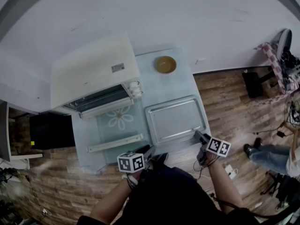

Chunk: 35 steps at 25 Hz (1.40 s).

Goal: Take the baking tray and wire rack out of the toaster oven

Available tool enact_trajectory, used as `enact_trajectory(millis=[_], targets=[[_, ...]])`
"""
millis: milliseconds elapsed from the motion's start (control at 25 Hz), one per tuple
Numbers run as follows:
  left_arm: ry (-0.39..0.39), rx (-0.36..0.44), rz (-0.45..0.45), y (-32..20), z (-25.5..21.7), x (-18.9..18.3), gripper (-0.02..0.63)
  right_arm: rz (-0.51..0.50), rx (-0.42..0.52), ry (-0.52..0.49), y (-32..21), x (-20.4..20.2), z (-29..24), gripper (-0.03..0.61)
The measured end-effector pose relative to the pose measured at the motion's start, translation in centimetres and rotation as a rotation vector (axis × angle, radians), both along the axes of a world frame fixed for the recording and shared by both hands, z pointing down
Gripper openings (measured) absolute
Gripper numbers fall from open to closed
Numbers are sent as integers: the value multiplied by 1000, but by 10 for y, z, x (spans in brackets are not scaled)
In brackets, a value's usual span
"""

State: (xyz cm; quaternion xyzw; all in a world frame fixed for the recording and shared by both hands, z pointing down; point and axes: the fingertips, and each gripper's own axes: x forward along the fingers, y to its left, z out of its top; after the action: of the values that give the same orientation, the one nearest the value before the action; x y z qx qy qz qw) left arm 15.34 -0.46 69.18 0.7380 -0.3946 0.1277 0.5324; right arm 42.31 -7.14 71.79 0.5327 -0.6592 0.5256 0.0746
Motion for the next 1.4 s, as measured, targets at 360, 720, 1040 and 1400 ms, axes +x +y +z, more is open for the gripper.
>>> enact_trajectory(millis=[360, 720, 1040, 1400], targets=[[83, 57, -8, 3, -45, -11, 126, -28, -109, 368, 10, 9, -15, 342], [83, 144, -114, -12, -79, -68, 124, -27, 193, 160, -33, -52, -88, 214], [30, 236, -318, -43, -109, -197, 124, -109, 299, -147, -55, -190, -134, 178], [250, 282, -631, -102, -118, -331, 125, -73, 203, -354, -69, -329, -151, 177]])
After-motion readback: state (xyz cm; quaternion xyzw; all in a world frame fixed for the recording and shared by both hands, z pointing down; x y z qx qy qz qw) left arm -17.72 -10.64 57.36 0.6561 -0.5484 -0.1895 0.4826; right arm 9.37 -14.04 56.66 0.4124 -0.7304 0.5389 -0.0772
